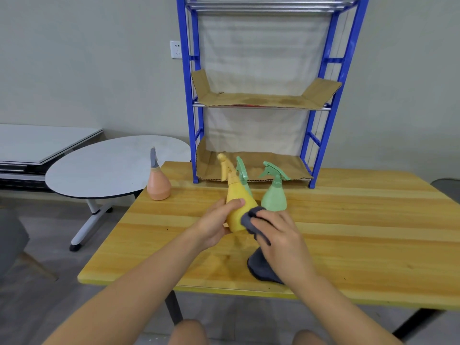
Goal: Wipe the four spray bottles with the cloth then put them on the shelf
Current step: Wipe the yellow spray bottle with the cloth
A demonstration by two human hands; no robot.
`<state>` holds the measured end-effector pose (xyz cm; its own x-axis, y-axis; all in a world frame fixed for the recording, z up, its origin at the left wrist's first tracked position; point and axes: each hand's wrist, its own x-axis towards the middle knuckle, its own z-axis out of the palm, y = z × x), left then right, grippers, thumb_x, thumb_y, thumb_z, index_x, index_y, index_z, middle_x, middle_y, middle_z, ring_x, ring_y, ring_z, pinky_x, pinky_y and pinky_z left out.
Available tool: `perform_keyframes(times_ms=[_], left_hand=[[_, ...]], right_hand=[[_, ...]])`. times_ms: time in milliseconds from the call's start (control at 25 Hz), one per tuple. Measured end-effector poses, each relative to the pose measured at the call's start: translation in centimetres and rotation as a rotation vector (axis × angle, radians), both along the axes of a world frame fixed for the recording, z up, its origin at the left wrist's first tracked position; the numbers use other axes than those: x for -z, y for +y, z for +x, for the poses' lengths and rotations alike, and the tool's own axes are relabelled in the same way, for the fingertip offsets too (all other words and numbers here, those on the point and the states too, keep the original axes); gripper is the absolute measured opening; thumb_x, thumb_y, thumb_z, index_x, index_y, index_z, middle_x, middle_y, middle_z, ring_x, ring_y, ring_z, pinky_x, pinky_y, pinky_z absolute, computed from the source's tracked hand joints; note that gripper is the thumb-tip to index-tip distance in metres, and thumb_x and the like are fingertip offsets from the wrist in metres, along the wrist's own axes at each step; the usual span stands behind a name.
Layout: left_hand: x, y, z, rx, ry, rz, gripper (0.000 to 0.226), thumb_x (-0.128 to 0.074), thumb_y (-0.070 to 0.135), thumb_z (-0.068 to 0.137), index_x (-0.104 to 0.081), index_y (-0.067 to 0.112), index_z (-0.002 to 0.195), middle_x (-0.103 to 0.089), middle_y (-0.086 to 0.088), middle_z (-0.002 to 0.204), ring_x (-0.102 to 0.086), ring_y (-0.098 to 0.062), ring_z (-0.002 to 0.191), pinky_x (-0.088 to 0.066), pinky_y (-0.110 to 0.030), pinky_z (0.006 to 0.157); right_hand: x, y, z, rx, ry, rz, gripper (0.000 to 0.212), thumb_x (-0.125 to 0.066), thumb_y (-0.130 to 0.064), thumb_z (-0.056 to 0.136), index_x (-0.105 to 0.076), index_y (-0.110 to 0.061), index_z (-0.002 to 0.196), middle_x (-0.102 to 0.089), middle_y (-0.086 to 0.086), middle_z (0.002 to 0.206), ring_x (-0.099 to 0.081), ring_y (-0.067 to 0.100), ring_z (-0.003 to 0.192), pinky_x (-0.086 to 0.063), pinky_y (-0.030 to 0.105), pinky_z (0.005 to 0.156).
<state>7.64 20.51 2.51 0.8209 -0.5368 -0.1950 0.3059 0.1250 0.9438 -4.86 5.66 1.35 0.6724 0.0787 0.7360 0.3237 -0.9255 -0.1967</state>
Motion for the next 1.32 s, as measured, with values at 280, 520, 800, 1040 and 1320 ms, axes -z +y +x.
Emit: perform_keyframes(times_ms=[280, 520, 800, 1040, 1320], left_hand=[[0.0, -0.7, -0.4, -0.139, -0.016, -0.052, 0.066, -0.083, 0.032, 0.082, -0.047, 0.014, 0.135, -0.069, -0.012, 0.124, -0.069, -0.029, 0.112, -0.058, -0.051, 0.094], [-0.5, -0.1, -0.2, -0.021, 0.028, -0.084, 0.043, -0.058, 0.028, 0.098, -0.049, 0.017, 0.138, -0.065, -0.013, 0.132, -0.063, -0.029, 0.117, -0.054, -0.046, 0.096], [-0.1, -0.4, -0.2, -0.117, -0.04, -0.029, 0.067, -0.082, 0.036, 0.082, -0.049, 0.013, 0.136, -0.071, -0.011, 0.123, -0.069, -0.029, 0.112, -0.056, -0.049, 0.098], [-0.3, -0.5, -0.6, -0.156, -0.033, -0.057, 0.057, -0.071, 0.032, 0.092, -0.042, 0.017, 0.138, -0.066, -0.011, 0.127, -0.066, -0.028, 0.114, -0.055, -0.046, 0.1], [0.1, 0.0, -0.3, -0.087, -0.032, 0.025, 0.057, -0.073, 0.041, 0.086, -0.055, 0.014, 0.133, -0.073, -0.009, 0.118, -0.069, -0.025, 0.103, -0.056, -0.044, 0.089]], right_hand=[[0.0, -0.5, 0.7, 0.047, 0.012, 0.067, 0.033, -0.078, 0.0, 0.076, -0.073, -0.013, 0.106, -0.064, -0.004, 0.115, -0.055, 0.02, 0.098, -0.052, 0.032, 0.083], [-0.4, -1.3, 0.6, 0.084, 0.011, 0.125, 0.034, -0.078, 0.0, 0.076, -0.074, -0.014, 0.107, -0.064, -0.006, 0.114, -0.057, 0.018, 0.1, -0.054, 0.035, 0.083], [0.1, -1.1, 0.6, 0.015, 0.017, 0.048, 0.033, -0.077, -0.001, 0.077, -0.073, -0.016, 0.106, -0.063, -0.008, 0.116, -0.055, 0.017, 0.099, -0.053, 0.033, 0.082], [0.8, 0.2, 0.3, -0.035, 0.022, -0.037, 0.034, -0.079, 0.0, 0.075, -0.073, -0.015, 0.104, -0.064, -0.005, 0.115, -0.057, 0.021, 0.097, -0.054, 0.035, 0.078], [0.4, 0.1, 0.3, -0.056, 0.009, -0.041, 0.033, -0.078, 0.0, 0.078, -0.073, -0.014, 0.107, -0.064, -0.003, 0.116, -0.057, 0.021, 0.097, -0.052, 0.032, 0.081]])
